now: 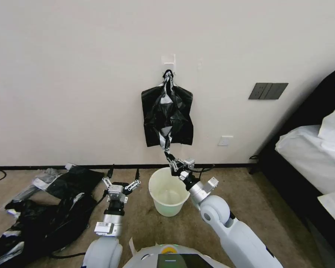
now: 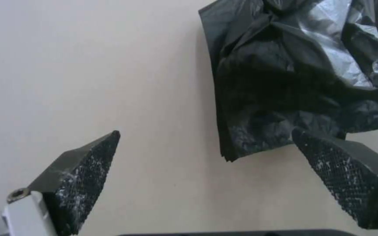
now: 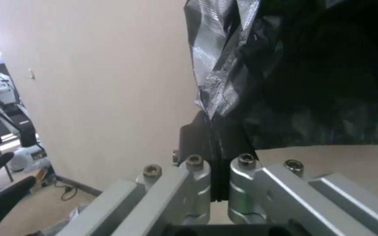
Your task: Place a trash bag onto the trash bin.
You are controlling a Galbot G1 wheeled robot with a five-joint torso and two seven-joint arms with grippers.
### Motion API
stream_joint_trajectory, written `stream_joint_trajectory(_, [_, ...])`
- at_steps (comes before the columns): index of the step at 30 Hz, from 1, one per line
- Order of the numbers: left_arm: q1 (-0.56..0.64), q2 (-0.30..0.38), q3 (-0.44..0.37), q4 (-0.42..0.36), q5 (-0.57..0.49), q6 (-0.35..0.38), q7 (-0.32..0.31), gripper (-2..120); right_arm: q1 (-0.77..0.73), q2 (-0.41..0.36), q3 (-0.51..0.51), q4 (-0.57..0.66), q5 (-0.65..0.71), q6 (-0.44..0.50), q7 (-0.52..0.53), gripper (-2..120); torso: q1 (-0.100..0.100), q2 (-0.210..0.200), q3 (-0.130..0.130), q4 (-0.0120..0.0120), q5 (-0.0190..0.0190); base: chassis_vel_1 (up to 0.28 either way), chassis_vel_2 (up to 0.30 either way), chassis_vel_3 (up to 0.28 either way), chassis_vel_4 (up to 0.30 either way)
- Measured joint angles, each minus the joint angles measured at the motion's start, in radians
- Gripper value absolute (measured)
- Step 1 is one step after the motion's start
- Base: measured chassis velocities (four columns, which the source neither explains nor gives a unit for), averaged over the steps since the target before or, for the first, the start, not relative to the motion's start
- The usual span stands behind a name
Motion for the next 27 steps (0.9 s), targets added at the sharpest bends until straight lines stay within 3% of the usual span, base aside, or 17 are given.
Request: stream_joint_trajectory(27, [0.002,-0.001,-0.005,0.003,0.001,-0.004,0.0,100,-0.017,0.007,-0.036,-0.003,-0.053,0.015,0.004,0,0.0,0.0,0.0,0.0,0.0,0.0,0.0,0.0,0.0])
